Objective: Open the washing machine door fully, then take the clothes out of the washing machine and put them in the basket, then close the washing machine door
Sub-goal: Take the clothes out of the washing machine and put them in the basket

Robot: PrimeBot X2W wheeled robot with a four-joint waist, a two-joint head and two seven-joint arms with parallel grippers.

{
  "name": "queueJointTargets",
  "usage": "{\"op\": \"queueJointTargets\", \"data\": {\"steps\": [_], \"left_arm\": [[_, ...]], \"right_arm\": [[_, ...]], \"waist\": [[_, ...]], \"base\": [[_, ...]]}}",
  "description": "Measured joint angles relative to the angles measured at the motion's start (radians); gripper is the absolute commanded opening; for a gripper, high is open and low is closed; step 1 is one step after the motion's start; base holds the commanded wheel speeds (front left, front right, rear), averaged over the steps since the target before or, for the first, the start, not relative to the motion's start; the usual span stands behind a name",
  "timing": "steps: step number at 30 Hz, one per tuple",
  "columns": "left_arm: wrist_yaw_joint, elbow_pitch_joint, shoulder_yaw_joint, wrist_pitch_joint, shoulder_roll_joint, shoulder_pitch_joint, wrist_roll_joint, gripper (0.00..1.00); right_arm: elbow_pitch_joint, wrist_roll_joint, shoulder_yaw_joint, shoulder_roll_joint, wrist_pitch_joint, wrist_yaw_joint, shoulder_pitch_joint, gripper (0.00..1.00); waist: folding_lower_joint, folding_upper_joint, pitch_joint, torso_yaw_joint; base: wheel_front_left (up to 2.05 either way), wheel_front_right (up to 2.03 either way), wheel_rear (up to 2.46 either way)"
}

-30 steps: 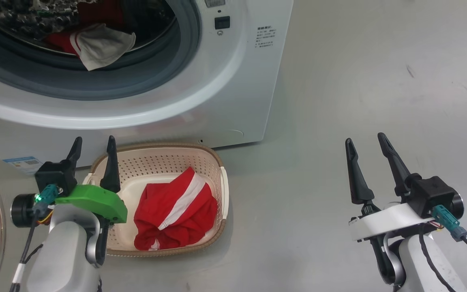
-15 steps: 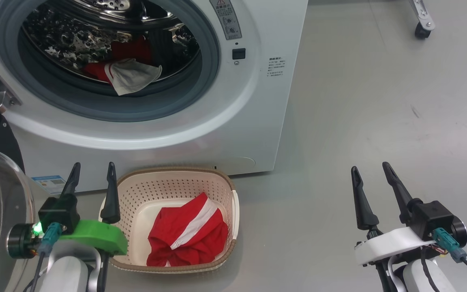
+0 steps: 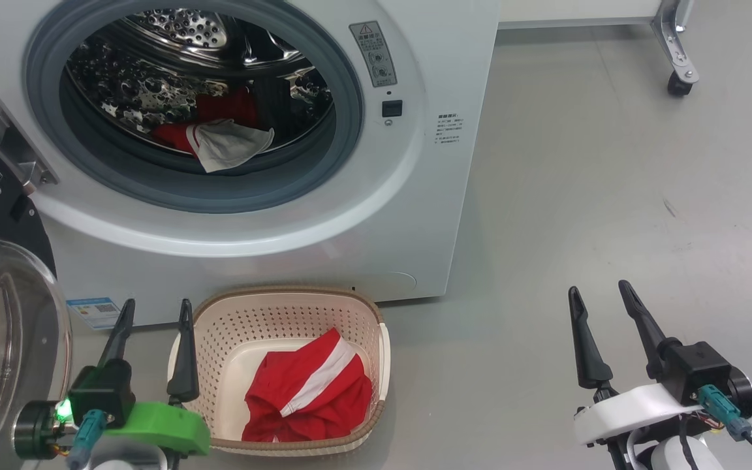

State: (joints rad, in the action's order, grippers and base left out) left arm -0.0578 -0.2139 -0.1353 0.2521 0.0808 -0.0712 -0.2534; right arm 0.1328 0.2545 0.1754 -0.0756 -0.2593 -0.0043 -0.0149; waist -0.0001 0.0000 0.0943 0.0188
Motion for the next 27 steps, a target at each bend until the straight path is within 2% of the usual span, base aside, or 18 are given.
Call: {"op": "queueJointTargets", "data": {"steps": [2,27], "left_arm": [[-0.004,0.017,-0.002,0.000,0.000,0.020,0.000,1.00],[-0.030,0.156,-0.005,-0.016,0.005,0.121,0.026,1.00]], "right_arm": [[-0.005,0.000,0.000,0.000,0.000,-0.007,-0.007,1.00],[-0.037,0.000,0.001,-0.009,0.018,-0.009,-0.035,1.00]], "waist": [[0.0000,0.0000,-0.003,-0.001],[0.0000,0.0000,-0.014,0.002]], "base": [[0.00,0.00,0.00],[0.00,0.00,0.00]]}}
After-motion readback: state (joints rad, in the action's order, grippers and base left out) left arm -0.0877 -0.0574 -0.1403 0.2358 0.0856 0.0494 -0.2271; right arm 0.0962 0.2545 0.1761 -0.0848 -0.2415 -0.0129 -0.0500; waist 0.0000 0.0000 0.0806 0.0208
